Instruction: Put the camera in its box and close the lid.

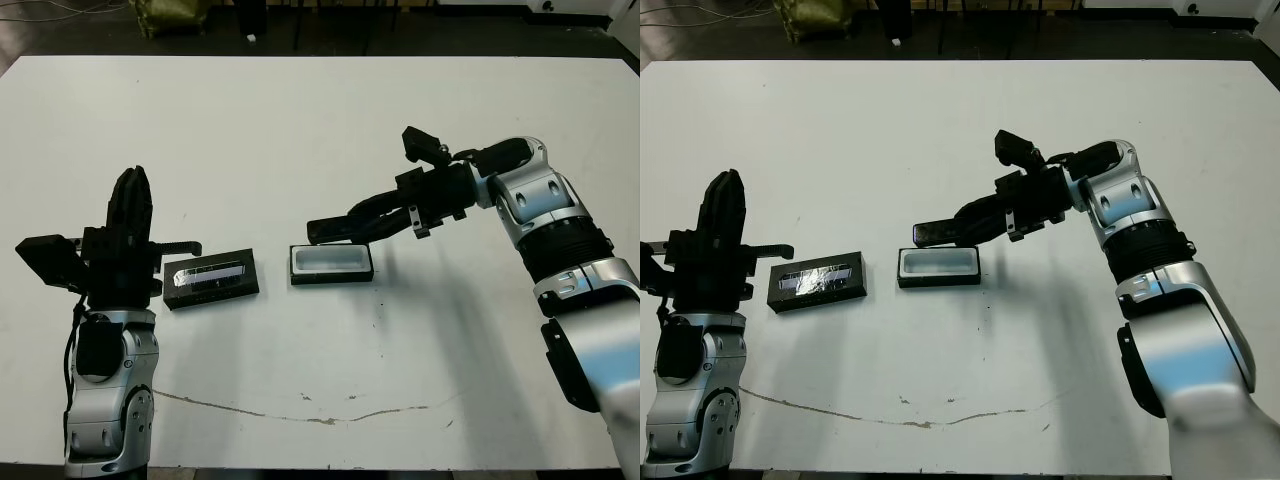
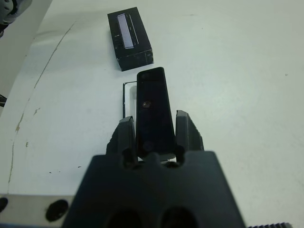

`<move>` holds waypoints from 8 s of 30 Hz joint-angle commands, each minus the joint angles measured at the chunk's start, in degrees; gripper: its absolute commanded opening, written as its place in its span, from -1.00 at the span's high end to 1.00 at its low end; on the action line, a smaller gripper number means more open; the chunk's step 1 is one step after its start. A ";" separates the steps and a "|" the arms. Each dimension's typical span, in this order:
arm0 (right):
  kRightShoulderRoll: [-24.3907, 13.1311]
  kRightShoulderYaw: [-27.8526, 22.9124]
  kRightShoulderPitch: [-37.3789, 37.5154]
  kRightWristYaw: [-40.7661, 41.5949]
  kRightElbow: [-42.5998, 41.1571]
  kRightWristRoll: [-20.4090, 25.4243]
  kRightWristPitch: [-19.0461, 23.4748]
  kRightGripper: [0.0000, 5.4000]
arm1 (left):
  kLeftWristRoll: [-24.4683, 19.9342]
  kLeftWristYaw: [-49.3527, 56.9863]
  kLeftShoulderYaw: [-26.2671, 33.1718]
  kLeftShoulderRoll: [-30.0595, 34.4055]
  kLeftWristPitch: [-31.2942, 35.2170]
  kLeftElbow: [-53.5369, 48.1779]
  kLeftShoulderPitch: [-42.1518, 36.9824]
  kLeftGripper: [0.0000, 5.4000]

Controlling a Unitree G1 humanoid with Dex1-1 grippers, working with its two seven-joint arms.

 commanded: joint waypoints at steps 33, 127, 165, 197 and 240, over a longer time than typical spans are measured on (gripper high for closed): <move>1.98 4.16 3.32 -1.97 -1.27 -3.26 -2.50 0.85 | 0.76 0.45 0.12 -0.43 0.46 0.28 1.17 1.00; 1.56 2.24 1.88 5.60 -2.72 -0.08 -0.32 -0.99 | 0.50 -1.07 0.43 -0.27 -2.45 2.82 1.30 1.00; 2.18 -30.97 59.52 -54.65 -60.89 17.46 1.38 0.99 | 4.04 -6.67 6.09 9.50 -9.57 8.11 0.38 1.00; 1.48 -28.17 59.79 -60.23 -61.21 16.57 1.55 1.00 | -1.95 -73.07 -6.98 47.98 0.12 33.40 -23.68 -0.98; 1.77 -27.11 61.38 -59.48 -62.45 20.59 -0.10 1.00 | 6.99 -85.12 -18.97 38.94 -5.57 54.18 -33.01 -0.99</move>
